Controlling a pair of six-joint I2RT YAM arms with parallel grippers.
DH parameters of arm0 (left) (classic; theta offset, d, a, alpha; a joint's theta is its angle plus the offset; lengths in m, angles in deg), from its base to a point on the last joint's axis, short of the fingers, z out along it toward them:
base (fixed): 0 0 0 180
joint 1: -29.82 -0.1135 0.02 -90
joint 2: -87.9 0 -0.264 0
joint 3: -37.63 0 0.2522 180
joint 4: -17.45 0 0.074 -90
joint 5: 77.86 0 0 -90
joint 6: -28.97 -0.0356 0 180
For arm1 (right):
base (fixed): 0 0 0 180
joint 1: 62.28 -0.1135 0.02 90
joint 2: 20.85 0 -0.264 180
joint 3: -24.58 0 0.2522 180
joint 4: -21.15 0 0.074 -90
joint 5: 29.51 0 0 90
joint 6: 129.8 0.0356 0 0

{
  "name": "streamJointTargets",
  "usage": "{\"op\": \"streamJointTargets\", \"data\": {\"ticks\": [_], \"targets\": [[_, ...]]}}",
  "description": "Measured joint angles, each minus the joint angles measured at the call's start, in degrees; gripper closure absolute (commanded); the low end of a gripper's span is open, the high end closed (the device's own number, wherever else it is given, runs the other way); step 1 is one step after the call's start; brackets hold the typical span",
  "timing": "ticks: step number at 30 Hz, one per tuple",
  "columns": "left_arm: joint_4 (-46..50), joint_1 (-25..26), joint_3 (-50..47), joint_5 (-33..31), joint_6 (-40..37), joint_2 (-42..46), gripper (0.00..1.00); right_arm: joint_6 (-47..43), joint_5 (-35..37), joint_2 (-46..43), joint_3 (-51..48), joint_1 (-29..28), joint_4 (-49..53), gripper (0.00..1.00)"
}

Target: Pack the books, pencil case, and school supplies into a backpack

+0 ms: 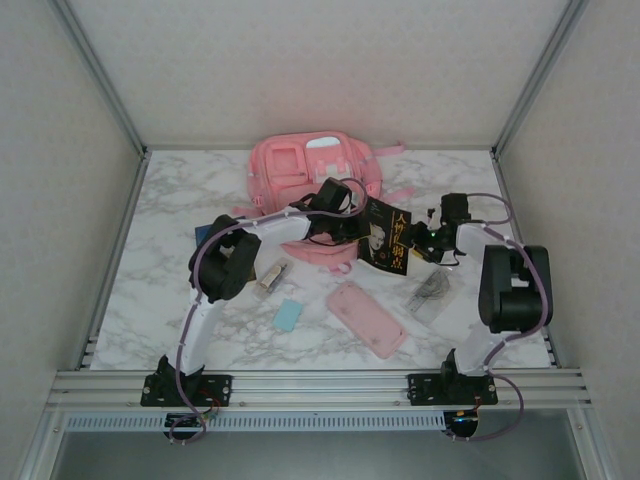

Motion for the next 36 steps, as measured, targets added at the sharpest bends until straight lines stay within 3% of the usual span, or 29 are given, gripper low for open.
{"op": "streamJointTargets", "data": {"ticks": [7, 11, 20, 28, 36], "targets": [[-4.3, -0.2, -4.7, -5.1, 4.3, 8.3, 1.00, 11.1, -1.7, -18.8, -4.3, -1.0, -1.6, 0.01], [-12.3, -2.3, -8.9, -10.7, 8.9, 13.9, 1.00, 21.5, -2.3, -23.9, -9.1, -5.9, -8.3, 0.01], [-30.5, -4.2, -20.1, -18.9, 20.6, 16.6, 1.00, 42.9, 4.0, -22.9, -17.3, -19.8, -32.5, 0.01], [-41.0, -3.4, -29.7, -20.5, 29.7, 17.4, 1.00, 52.7, 9.0, -14.7, -17.4, -23.8, -50.9, 0.01], [-49.7, -3.4, -34.6, -24.5, 33.3, 18.3, 1.00, 57.4, 10.2, -9.9, -17.4, -25.9, -57.3, 0.01]]}}
